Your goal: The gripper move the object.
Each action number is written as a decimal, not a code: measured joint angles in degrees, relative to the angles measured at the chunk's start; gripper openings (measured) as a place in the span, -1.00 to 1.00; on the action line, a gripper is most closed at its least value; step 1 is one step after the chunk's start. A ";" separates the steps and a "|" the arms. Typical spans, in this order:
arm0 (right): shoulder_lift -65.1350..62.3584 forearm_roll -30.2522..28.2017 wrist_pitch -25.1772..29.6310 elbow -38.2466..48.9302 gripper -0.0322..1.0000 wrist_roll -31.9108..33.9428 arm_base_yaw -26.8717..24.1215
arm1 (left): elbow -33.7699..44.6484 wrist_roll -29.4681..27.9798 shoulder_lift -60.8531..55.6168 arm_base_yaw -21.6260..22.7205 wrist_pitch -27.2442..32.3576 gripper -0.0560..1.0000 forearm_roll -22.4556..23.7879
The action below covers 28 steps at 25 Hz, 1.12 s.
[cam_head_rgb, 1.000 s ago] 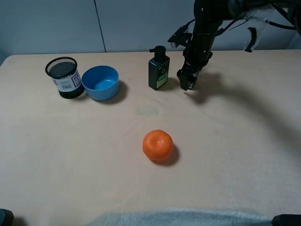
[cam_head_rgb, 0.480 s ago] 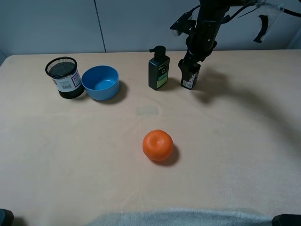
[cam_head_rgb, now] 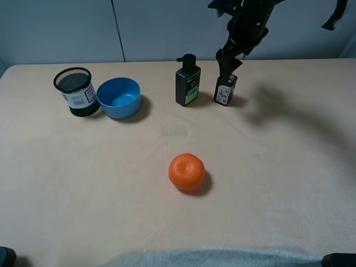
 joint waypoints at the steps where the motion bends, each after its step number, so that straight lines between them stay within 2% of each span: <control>1: -0.63 0.00 0.12 0.00 0.41 0.44 0.00 | 0.00 0.00 0.00 0.00 0.00 0.60 0.00; 11: -10.20 -0.11 1.74 0.00 0.41 3.98 0.00 | 0.00 0.00 0.00 0.00 0.00 0.60 0.00; 16: -16.22 -0.69 1.88 0.00 0.41 7.78 0.00 | 0.00 0.00 0.00 0.00 0.00 0.60 0.00; 28: -31.47 -10.44 5.12 0.00 0.41 20.58 -0.93 | 0.00 0.00 0.00 0.00 0.00 0.60 0.00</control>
